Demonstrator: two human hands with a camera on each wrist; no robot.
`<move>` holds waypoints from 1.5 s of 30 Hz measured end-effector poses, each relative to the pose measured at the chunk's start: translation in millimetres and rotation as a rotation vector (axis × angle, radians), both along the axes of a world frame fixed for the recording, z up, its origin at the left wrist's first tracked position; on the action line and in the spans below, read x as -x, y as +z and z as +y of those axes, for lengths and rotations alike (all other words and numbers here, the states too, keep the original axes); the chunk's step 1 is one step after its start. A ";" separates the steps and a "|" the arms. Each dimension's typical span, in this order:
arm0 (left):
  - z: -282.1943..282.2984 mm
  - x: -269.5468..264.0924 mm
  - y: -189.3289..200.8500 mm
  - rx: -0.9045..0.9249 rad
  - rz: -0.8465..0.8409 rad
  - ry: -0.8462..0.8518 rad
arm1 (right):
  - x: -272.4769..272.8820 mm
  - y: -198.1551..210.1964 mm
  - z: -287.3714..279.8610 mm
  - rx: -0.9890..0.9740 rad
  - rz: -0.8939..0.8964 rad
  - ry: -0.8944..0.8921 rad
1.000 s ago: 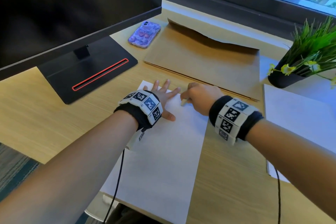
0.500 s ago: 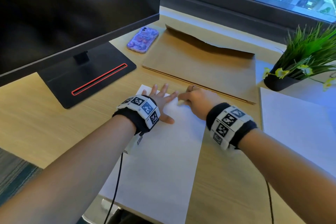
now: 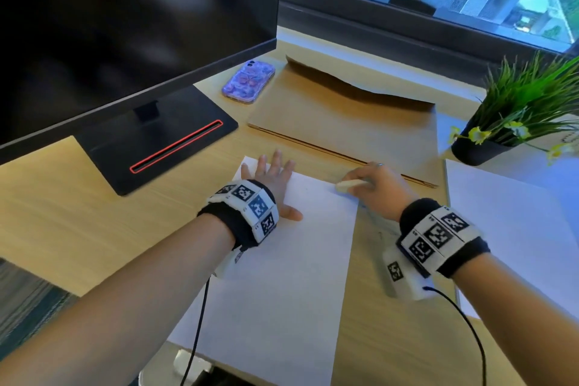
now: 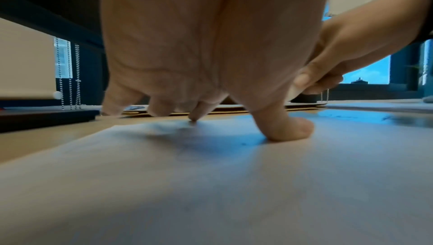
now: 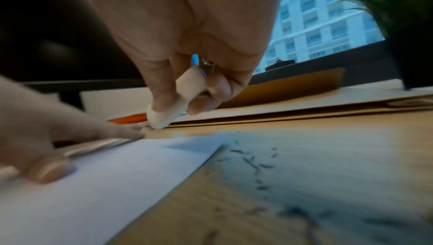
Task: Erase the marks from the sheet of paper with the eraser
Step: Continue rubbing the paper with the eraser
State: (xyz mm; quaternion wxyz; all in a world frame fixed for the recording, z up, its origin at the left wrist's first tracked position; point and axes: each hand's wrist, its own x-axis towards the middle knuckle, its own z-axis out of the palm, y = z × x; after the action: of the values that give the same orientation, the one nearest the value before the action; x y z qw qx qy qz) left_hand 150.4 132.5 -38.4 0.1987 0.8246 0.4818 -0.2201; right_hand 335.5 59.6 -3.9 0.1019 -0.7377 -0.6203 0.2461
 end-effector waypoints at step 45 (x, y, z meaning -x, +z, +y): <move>-11.9 4.7 4.2 0.088 -0.051 0.100 | 59.2 -19.6 53.8 0.011 -0.179 0.052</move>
State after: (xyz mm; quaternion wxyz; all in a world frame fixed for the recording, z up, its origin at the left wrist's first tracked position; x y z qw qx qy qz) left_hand 145.7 120.6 -34.2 0.2576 0.7953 0.5069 -0.2099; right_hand 276.2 113.3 -23.5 0.0353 -0.7410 -0.6445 0.1852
